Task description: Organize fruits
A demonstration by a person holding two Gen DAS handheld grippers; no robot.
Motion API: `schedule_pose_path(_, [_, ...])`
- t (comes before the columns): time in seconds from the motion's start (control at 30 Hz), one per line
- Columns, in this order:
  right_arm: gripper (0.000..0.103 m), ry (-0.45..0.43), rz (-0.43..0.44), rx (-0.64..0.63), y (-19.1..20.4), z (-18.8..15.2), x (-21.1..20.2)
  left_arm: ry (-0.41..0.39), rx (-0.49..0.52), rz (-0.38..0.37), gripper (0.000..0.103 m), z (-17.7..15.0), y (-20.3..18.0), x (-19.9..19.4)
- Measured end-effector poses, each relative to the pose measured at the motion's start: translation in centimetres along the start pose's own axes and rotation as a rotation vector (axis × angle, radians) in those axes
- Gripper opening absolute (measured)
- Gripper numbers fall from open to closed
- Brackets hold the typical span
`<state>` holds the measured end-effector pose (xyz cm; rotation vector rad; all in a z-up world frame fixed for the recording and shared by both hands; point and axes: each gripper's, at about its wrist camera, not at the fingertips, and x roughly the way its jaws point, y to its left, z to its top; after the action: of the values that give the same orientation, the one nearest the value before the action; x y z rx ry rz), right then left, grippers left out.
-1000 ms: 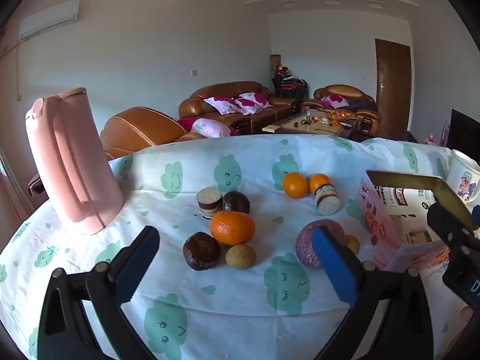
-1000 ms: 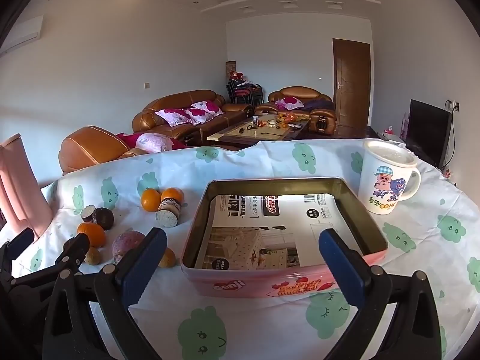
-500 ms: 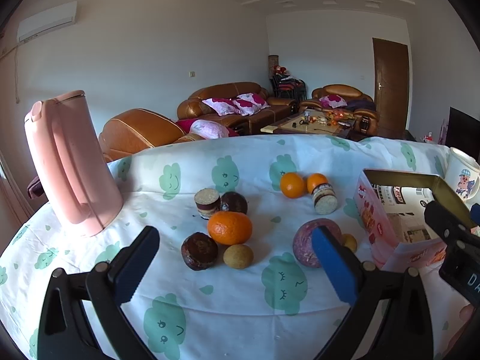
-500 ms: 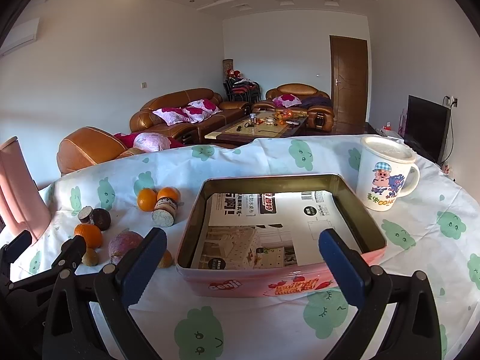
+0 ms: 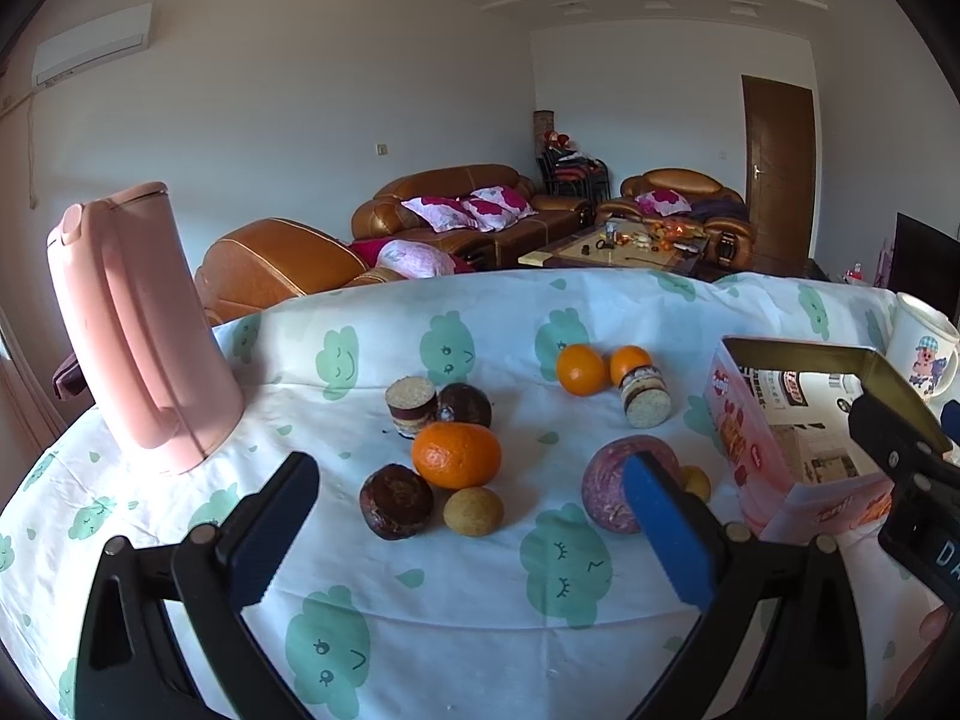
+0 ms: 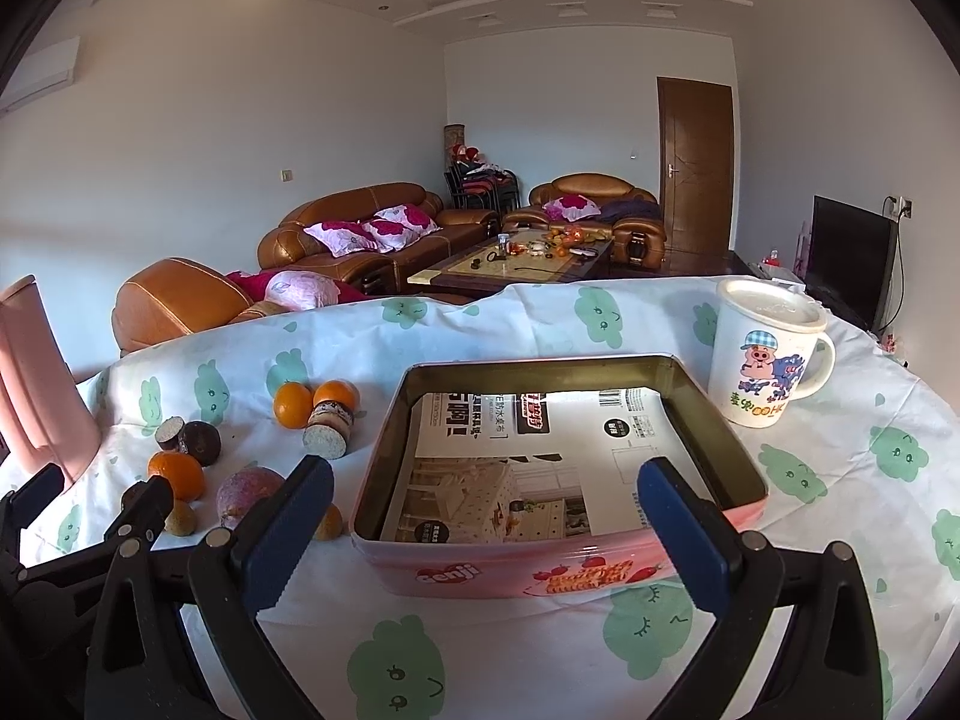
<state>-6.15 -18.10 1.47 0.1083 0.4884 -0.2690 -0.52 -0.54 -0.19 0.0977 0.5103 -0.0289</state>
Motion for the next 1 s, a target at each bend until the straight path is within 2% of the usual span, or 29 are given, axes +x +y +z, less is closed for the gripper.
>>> schedule_pose_path(1.0, [0.102, 0.013, 0.005, -0.005, 0.22, -0.14, 0.26, 0.006, -0.001, -0.006, 0.103, -0.19, -0.39, -0.11])
